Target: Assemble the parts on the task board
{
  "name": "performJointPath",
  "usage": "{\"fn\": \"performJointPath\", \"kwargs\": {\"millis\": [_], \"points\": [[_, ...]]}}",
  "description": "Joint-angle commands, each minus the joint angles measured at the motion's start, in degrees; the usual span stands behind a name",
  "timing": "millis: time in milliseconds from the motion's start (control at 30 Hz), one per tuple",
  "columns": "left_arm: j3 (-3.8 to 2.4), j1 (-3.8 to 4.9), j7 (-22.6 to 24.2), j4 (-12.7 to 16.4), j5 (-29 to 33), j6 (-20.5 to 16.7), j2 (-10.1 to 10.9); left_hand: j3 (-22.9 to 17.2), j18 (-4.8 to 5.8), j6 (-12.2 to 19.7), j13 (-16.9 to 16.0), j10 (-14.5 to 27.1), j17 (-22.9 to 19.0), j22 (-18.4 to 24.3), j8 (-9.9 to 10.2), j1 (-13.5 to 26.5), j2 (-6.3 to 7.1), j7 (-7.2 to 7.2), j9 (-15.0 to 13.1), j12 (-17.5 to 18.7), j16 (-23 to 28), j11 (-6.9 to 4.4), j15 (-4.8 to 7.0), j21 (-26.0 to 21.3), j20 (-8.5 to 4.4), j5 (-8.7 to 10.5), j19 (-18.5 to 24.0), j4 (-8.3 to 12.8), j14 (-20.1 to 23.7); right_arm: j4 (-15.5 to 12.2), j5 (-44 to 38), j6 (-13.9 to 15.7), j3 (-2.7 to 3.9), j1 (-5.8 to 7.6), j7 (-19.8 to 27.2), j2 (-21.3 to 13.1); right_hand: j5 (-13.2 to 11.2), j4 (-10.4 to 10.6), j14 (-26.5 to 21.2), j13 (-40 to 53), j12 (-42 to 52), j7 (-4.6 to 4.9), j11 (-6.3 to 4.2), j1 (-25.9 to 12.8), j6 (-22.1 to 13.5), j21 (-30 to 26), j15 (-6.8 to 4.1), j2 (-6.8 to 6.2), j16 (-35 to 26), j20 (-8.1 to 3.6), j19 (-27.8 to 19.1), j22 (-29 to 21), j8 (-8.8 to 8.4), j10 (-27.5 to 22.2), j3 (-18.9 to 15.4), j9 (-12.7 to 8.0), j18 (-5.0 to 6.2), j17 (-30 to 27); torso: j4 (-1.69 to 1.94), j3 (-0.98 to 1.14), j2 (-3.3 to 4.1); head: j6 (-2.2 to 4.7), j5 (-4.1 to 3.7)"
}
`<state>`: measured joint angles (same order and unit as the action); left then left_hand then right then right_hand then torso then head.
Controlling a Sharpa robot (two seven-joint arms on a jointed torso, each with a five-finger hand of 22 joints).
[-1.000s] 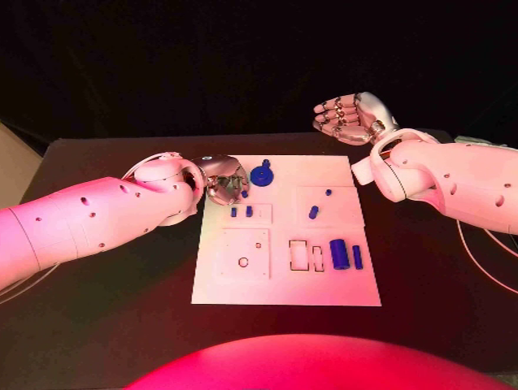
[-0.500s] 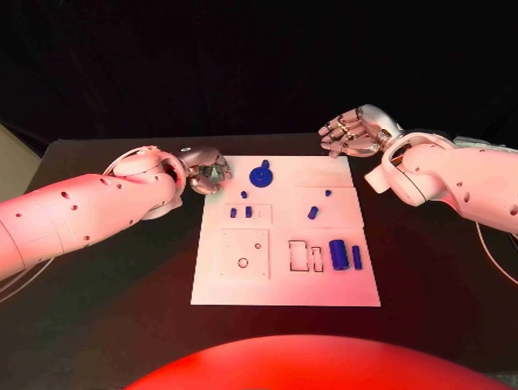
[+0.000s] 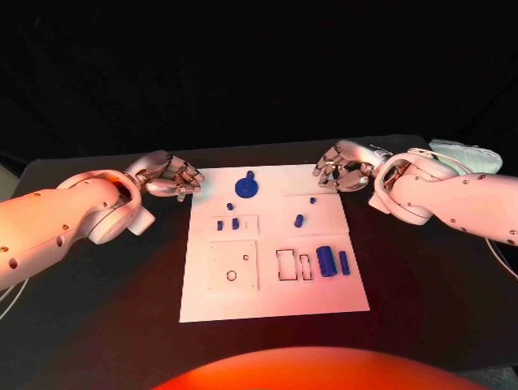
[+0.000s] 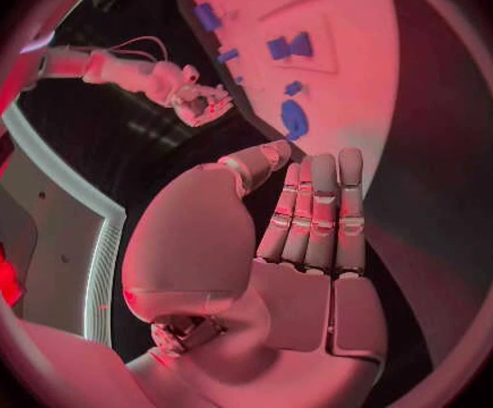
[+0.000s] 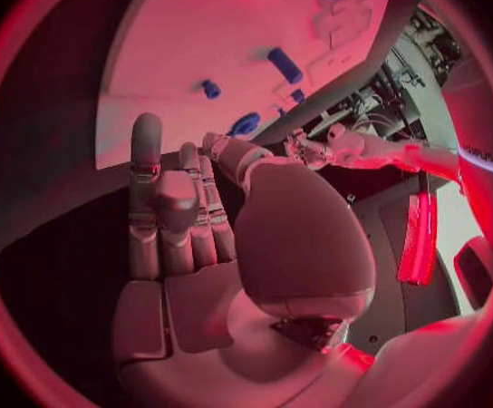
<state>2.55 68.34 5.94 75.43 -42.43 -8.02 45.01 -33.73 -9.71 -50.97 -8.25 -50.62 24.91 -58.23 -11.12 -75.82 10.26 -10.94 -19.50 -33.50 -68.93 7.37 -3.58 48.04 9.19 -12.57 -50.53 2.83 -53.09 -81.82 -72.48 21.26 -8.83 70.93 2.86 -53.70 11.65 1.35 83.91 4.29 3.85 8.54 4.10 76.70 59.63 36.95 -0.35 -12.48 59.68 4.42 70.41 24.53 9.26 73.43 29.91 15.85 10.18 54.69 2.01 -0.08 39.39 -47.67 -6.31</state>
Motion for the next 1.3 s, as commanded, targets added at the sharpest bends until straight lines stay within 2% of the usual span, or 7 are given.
{"fn": "performJointPath", "kwargs": {"millis": [33,200,300,433,700,1000,1300], "points": [[-0.07,-0.45,9.2,2.4,19.1,5.6,1.3,0.8,-0.83,0.3,0.0,-0.2,-0.5,0.9,-0.4,0.5,0.08,0.11,0.0,-0.4,0.9,-0.04,-0.02,-1.3,0.06,-0.05,0.6,-0.3,0.8,-1.5,-15.5,-1.3,-0.01,-0.52,-6.5,-0.5,-0.3,0.4,2.2,0.0,-0.2,0.02,0.18,-0.2,0.1,1.4,-0.13,-0.85,3.0,-0.03,0.4,1.6,-0.34,-0.2,0.3,0.1,-0.02,2.6,0.02,-0.10,-0.06,0.51,-1.36],[-0.09,-1.18,12.9,5.4,25.8,7.5,3.5,2.2,-0.76,0.3,0.3,-0.2,-2.2,3.5,-1.3,0.7,0.19,0.30,0.0,-0.5,4.2,-0.06,-0.30,-5.1,0.33,-0.12,1.8,-1.1,3.2,-3.2,-20.6,-0.9,-0.04,-1.36,-9.4,-1.0,-0.8,1.7,2.5,-0.4,-0.4,0.01,0.45,-1.1,-0.5,5.9,0.15,-2.31,8.1,0.19,2.0,6.9,-0.72,-1.9,0.5,0.2,-0.70,7.1,0.10,-0.13,-0.14,0.93,-2.19],[-0.09,-1.40,14.2,6.6,31.5,8.2,4.4,3.1,-0.81,0.5,0.4,-0.8,-2.9,4.9,-1.6,0.8,0.43,0.60,0.0,-0.4,5.5,-0.27,-0.17,-6.9,0.44,-0.12,1.6,-1.6,2.8,-3.8,-21.9,-0.5,-0.05,-1.93,-10.1,-0.9,-0.9,2.2,2.1,-0.7,-0.4,0.45,1.10,-1.0,-1.4,5.5,0.70,-3.25,8.6,0.52,1.5,6.6,-1.26,-4.6,0.4,0.1,-0.65,7.0,0.06,-0.19,-0.08,1.17,-2.12],[-0.09,-1.55,15.5,7.5,35.0,8.5,5.1,3.2,-0.84,0.6,0.5,-1.0,-2.9,5.1,-1.6,0.8,0.45,0.70,0.1,-0.3,5.7,-0.36,-0.08,-7.2,0.37,-0.12,1.2,-1.6,2.4,-4.0,-22.8,-0.2,-0.06,-2.79,-10.5,-0.3,-1.0,2.4,2.3,-0.6,-0.3,0.58,1.32,-0.7,-1.9,7.7,0.91,-3.39,10.6,0.75,2.3,9.4,-1.57,-5.7,0.0,0.1,-1.00,8.9,0.15,-0.21,-0.06,1.29,-2.11],[-0.09,-1.64,16.3,8.6,36.6,8.5,5.9,3.2,-0.83,0.6,0.7,-0.9,-3.1,5.4,-1.7,0.6,0.35,0.63,0.1,0.1,6.0,-0.31,-0.06,-7.5,0.29,-0.18,1.0,-1.6,2.4,-4.4,-23.7,-0.8,-0.08,-4.29,-10.8,1.3,-0.9,2.9,2.8,-0.5,0.0,0.57,1.30,-0.1,-1.5,11.2,0.93,-3.04,13.8,0.89,3.7,13.5,-1.46,-5.5,-0.1,0.3,-1.49,12.0,0.17,-0.10,0.01,1.01,-1.91],[-0.09,-1.65,16.2,8.8,36.6,8.6,6.2,3.2,-0.80,0.7,0.8,-0.7,-3.2,5.6,-1.8,0.4,0.31,0.45,0.1,0.4,6.3,-0.17,-0.13,-7.7,0.27,-0.19,0.8,-1.6,2.4,-3.9,-24.1,-0.8,-0.08,-4.70,-11.4,2.3,-0.8,3.6,2.9,-0.3,0.4,0.29,0.85,0.6,0.0,14.2,0.59,-2.46,16.2,0.76,4.6,17.0,-0.67,-3.7,1.0,0.9,-1.88,14.0,0.10,0.00,-0.02,0.70,-1.91],[-0.09,-1.66,15.8,8.8,36.4,8.6,6.2,3.2,-0.79,0.7,0.9,-0.7,-3.2,5.8,-1.8,0.3,0.19,0.32,0.1,0.5,6.4,-0.09,-0.18,-7.9,0.26,-0.20,0.7,-1.6,2.4,-3.2,-24.4,-1.4,-0.09,-5.06,-12.1,3.4,-2.0,3.4,2.7,0.0,0.5,-0.49,-0.07,2.1,2.5,17.2,-0.23,-0.24,17.9,0.34,5.1,20.8,0.88,-0.7,4.4,2.1,-2.29,15.1,0.09,0.01,0.01,0.61,-2.08]]}}
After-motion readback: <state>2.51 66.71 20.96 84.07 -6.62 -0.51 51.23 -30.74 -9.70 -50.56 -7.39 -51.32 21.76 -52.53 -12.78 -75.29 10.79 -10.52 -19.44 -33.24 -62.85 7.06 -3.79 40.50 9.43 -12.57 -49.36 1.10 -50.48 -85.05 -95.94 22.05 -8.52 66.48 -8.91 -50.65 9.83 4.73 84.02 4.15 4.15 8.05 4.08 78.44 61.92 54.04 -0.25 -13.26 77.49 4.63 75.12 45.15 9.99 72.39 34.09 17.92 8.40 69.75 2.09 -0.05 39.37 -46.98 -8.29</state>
